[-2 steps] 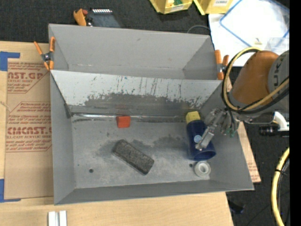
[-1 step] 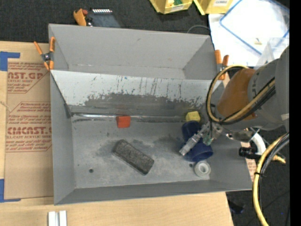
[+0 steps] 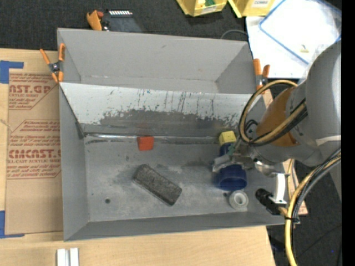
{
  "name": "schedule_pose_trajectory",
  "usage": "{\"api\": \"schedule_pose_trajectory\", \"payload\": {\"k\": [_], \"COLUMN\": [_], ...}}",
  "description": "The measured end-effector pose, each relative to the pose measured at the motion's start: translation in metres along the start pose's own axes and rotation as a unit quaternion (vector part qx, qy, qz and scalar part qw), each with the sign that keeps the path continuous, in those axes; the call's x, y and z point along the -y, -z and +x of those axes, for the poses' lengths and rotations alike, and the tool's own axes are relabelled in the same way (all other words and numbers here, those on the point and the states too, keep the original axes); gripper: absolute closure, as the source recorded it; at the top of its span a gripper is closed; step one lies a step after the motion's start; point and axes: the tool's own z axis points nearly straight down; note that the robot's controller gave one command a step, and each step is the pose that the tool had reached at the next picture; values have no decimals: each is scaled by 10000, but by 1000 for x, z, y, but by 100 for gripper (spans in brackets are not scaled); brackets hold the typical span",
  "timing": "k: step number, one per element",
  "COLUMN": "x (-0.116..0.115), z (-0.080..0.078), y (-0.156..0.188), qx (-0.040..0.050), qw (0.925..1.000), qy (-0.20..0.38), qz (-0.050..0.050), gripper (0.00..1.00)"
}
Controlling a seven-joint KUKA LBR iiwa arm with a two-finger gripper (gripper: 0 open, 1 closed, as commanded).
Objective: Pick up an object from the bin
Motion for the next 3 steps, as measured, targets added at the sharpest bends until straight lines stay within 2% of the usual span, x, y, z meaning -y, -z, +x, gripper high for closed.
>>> {"api": "schedule_pose_trajectory", "payload": {"k": [1,2,3], "x": [2,6,5], "z": [0,-5,-2], "y": [0,37,66], "qx": [4,63,44], "qw": [10000,10000,10000], "qy": [-8,-48,-25], "qz": [3,49,47], "gripper": [100,100,100]}}
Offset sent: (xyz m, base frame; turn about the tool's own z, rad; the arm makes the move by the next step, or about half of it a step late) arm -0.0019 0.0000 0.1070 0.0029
